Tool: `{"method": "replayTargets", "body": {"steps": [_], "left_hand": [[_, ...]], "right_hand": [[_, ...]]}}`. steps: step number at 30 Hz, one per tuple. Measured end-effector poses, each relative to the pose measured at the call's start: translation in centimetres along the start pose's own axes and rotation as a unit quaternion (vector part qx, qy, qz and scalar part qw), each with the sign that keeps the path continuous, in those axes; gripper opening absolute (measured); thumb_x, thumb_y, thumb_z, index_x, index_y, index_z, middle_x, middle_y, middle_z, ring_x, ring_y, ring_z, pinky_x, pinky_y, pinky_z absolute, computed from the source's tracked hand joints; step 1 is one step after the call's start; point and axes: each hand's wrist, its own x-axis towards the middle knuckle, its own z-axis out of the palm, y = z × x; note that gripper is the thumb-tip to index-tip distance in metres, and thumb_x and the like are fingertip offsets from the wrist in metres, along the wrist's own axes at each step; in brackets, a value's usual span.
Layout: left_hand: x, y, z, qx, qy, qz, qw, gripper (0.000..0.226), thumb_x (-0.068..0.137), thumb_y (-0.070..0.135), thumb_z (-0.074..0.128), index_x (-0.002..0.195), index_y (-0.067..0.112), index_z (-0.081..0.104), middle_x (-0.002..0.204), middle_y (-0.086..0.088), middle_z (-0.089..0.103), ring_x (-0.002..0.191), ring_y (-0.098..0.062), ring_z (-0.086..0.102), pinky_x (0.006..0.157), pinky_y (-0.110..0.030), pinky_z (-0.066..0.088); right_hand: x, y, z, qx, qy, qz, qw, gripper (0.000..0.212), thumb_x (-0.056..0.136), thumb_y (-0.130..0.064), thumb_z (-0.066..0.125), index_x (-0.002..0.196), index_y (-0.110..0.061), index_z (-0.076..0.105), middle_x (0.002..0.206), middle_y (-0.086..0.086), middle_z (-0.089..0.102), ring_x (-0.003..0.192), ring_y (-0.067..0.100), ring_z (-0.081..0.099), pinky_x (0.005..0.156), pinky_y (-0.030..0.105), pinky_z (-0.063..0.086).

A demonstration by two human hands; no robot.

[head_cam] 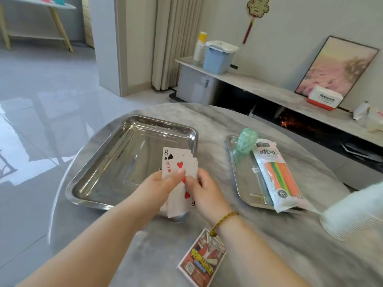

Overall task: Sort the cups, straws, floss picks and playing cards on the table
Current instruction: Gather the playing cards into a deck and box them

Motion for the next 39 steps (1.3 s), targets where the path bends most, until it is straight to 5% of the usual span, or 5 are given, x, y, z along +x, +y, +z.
{"method": "replayTargets", "body": {"steps": [6, 12, 18, 29, 39], "left_hand": [[-2.2, -2.1, 0.9, 0.050, 0.043, -0.037, 0.997, 0.011, 0.091, 0.018, 0.051, 0.084, 0.017, 0.060, 0.078, -0.002, 0.070, 0.076, -0.020, 0.066, 0.072, -0.037, 0.052], [-3.7, -6.1, 2.2, 0.109, 0.026, -0.105, 0.988, 0.010, 0.091, 0.014, 0.053, 0.084, 0.015, 0.060, 0.081, -0.003, 0.068, 0.078, -0.020, 0.064, 0.067, -0.032, 0.049], [-3.3, -7.9, 3.3, 0.190, 0.049, -0.097, 0.976, 0.010, 0.093, 0.012, 0.048, 0.089, 0.018, 0.056, 0.079, 0.007, 0.062, 0.081, -0.018, 0.060, 0.068, -0.028, 0.044], [-4.2, -9.1, 4.6, 0.347, 0.074, -0.018, 0.935, 0.005, 0.093, 0.016, 0.047, 0.090, 0.014, 0.045, 0.086, -0.001, 0.053, 0.081, -0.019, 0.049, 0.068, -0.021, 0.033], [-4.9, -8.6, 4.8, 0.181, 0.041, -0.044, 0.982, 0.018, 0.092, 0.013, 0.050, 0.080, 0.025, 0.052, 0.078, 0.010, 0.060, 0.072, -0.007, 0.056, 0.059, -0.019, 0.042]], "right_hand": [[-3.6, 4.1, -4.2, -0.078, 0.030, 0.032, 0.996, 0.005, 0.092, -0.022, 0.051, 0.094, -0.020, 0.056, 0.081, -0.013, 0.053, 0.076, 0.001, 0.050, 0.067, 0.009, 0.038], [-6.6, 8.1, -5.6, -0.245, -0.015, 0.117, 0.962, 0.041, 0.079, -0.031, 0.068, 0.114, -0.012, 0.056, 0.089, -0.005, 0.048, 0.087, 0.010, 0.046, 0.069, 0.008, 0.036], [-7.6, 8.0, -4.2, -0.359, 0.001, 0.147, 0.922, 0.061, 0.081, -0.051, 0.057, 0.128, -0.017, 0.039, 0.130, 0.002, 0.050, 0.122, 0.023, 0.043, 0.097, 0.028, 0.032], [-9.6, 8.3, -3.2, -0.094, 0.086, 0.197, 0.972, 0.017, 0.091, -0.023, 0.049, 0.106, -0.017, 0.044, 0.123, 0.003, 0.046, 0.097, 0.016, 0.049, 0.076, 0.019, 0.034], [-11.3, 9.0, -2.0, 0.094, 0.178, 0.157, 0.967, 0.023, 0.087, -0.001, 0.052, 0.097, -0.021, 0.046, 0.107, -0.001, 0.049, 0.080, -0.002, 0.049, 0.066, 0.004, 0.042]]}}
